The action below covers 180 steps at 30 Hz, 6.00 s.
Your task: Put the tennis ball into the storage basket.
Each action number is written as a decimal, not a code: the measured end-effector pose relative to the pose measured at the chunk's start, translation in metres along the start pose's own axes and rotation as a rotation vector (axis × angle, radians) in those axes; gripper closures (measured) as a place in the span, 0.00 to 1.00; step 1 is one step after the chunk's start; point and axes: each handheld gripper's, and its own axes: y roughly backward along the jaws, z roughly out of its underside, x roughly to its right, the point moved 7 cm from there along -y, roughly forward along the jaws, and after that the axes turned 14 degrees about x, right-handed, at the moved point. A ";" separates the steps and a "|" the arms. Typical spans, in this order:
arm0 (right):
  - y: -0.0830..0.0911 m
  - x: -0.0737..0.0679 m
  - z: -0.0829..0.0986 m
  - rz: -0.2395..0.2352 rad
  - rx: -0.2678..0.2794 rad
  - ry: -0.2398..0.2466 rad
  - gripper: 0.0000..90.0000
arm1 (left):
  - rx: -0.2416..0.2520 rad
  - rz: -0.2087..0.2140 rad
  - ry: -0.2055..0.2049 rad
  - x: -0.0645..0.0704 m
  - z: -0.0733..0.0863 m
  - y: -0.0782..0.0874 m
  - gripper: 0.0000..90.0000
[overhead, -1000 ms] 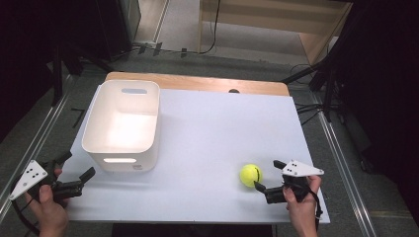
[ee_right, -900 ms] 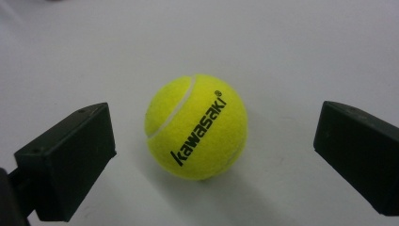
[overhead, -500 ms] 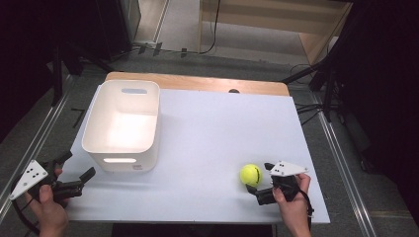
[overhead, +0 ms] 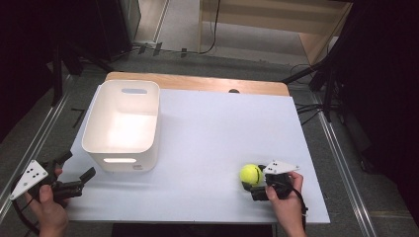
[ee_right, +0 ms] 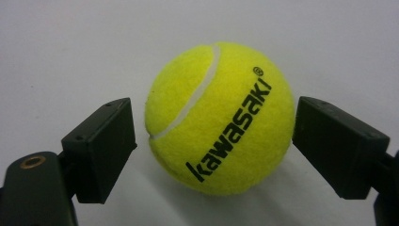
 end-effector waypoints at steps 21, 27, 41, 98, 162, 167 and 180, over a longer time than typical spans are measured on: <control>-0.004 -0.003 -0.010 0.011 0.006 -0.020 0.27 | 0.008 -0.006 0.013 -0.001 0.000 0.001 0.00; -0.003 -0.006 -0.017 -0.010 0.003 -0.012 0.27 | -0.002 -0.003 0.002 0.000 0.000 0.000 0.00; -0.008 -0.007 -0.038 -0.051 0.012 -0.006 0.27 | -0.008 -0.002 -0.004 0.001 0.001 0.000 0.00; -0.051 -0.019 -0.102 -0.184 0.022 0.004 0.27 | -0.014 0.000 -0.004 0.002 0.001 0.000 0.00; -0.103 -0.075 -0.169 -0.318 0.041 0.096 0.28 | -0.008 0.025 0.002 0.003 0.000 0.000 0.00; -0.105 -0.079 -0.174 -0.324 0.042 0.098 0.28 | -0.013 0.027 -0.003 0.003 0.001 0.000 0.00; -0.113 -0.090 -0.181 -0.342 0.040 0.112 0.27 | -0.014 0.028 -0.001 0.003 0.001 0.000 0.00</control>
